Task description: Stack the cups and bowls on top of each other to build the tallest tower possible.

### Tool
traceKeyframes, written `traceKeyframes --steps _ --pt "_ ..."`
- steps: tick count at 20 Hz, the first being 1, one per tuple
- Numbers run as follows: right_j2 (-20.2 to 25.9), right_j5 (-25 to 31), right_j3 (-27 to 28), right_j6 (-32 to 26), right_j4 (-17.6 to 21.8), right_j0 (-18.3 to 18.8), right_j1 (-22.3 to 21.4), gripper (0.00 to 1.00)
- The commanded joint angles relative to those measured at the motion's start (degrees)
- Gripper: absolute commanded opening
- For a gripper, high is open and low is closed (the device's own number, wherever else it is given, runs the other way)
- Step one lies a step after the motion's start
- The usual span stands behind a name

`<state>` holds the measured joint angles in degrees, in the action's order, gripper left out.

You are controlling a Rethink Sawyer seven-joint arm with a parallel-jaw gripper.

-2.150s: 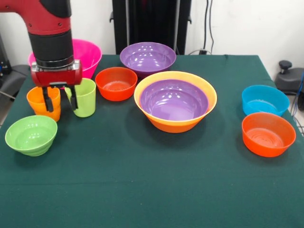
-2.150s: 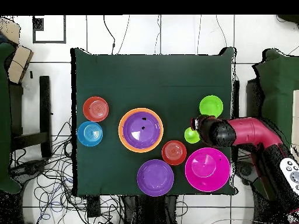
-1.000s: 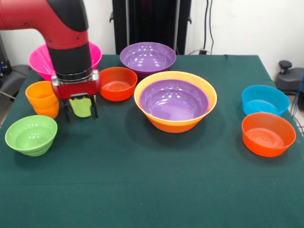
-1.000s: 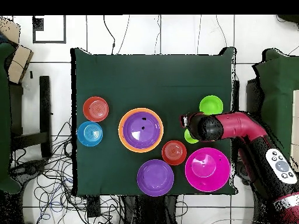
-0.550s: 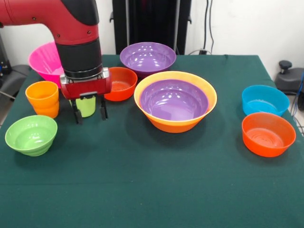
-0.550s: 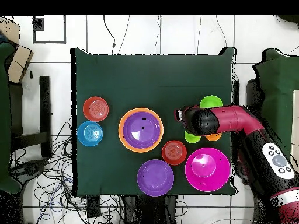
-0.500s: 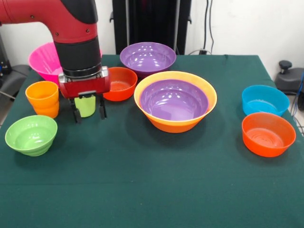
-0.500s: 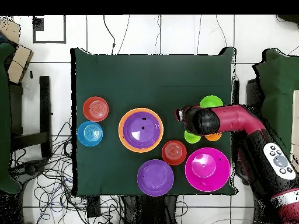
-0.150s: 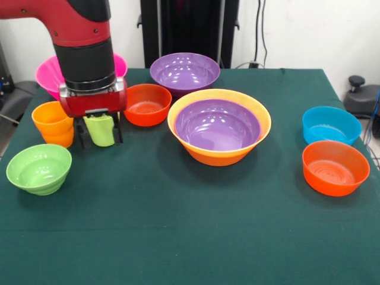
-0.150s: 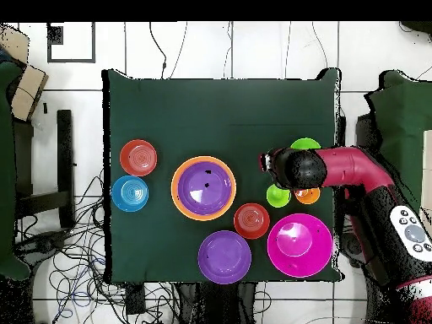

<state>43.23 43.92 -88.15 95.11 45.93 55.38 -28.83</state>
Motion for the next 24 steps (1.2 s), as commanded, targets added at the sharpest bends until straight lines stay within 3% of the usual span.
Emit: traceKeyframes --steps 1,8,15,24 --pt "1.0 4.82 4.49 -19.37 1.55 -0.99 1.52 1.0" --pt "0.25 -0.31 2.07 -18.63 4.57 0.25 3.41 1.0" --pt "0.78 -0.13 2.92 -20.98 5.11 1.57 4.9 1.0" --pt "1.85 -3.74 7.42 -26.66 7.81 4.88 12.73 1.0"
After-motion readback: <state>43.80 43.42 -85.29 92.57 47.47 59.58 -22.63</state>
